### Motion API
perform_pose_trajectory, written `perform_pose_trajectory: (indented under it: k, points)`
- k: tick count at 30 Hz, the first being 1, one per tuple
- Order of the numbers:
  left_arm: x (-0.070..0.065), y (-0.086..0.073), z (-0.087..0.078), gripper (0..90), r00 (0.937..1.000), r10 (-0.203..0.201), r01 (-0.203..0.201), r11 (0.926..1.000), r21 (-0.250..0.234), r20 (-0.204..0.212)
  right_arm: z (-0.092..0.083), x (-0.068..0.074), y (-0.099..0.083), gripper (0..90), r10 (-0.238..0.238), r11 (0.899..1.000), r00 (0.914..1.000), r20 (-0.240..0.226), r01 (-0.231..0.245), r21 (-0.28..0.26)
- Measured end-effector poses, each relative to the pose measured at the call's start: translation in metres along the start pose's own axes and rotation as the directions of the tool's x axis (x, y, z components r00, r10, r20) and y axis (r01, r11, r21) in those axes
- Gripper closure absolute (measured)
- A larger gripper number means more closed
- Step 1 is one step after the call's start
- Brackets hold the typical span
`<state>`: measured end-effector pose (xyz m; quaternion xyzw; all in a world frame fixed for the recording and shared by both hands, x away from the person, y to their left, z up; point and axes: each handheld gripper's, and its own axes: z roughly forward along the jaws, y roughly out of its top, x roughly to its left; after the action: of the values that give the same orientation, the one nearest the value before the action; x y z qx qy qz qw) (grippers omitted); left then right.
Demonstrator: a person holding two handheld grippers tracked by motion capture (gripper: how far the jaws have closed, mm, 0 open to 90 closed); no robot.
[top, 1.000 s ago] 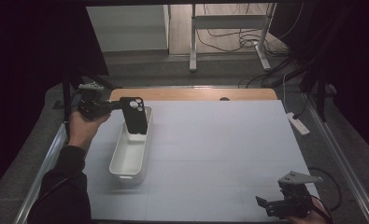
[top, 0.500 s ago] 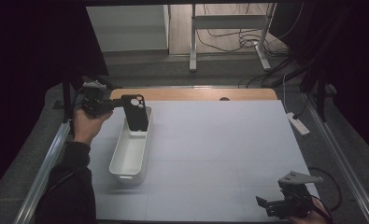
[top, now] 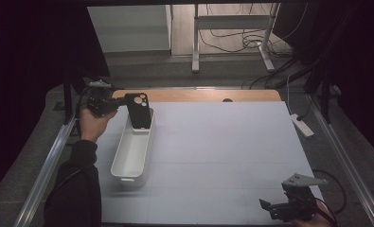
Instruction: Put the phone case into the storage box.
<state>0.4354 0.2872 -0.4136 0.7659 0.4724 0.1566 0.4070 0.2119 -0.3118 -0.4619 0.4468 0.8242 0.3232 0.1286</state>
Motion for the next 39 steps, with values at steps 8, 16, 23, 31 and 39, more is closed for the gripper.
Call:
perform_pose_trajectory:
  k: [8, 16, 23, 31, 39]
  points:
    - [0.0, -0.002, 0.009, 86.0, 0.9998, 0.008, -0.008, 0.9997, -0.024, -0.019, 0.0, 0.0, 0.0, 0.0, 0.004, 1.0, 1.0, -0.001, -0.004, 0.0]
    - [0.0, -0.007, 0.015, 86.0, 0.999, 0.028, -0.03, 0.9986, -0.044, -0.034, 0.0, -0.001, 0.0, 0.0, 0.006, 1.0, 1.0, -0.006, -0.006, 0.001]
    - [0.0, -0.012, 0.022, 86.0, 0.9982, 0.038, -0.041, 0.9974, -0.06, -0.046, 0.0, -0.001, 0.0, 0.0, 0.005, 1.0, 1.0, -0.007, -0.005, 0.003]
    - [0.003, -0.018, 0.025, 85.9, 0.9981, 0.046, -0.049, 0.9952, -0.084, -0.041, 0.0, -0.001, 0.0, 0.0, 0.007, 1.0, 0.9999, -0.008, -0.007, 0.002]
    - [0.003, -0.017, 0.027, 83.2, 0.9979, 0.05, -0.053, 0.9951, -0.083, -0.04, 0.0, -0.001, 0.0, 0.0, 0.007, 1.0, 0.9999, -0.009, -0.007, 0.003]
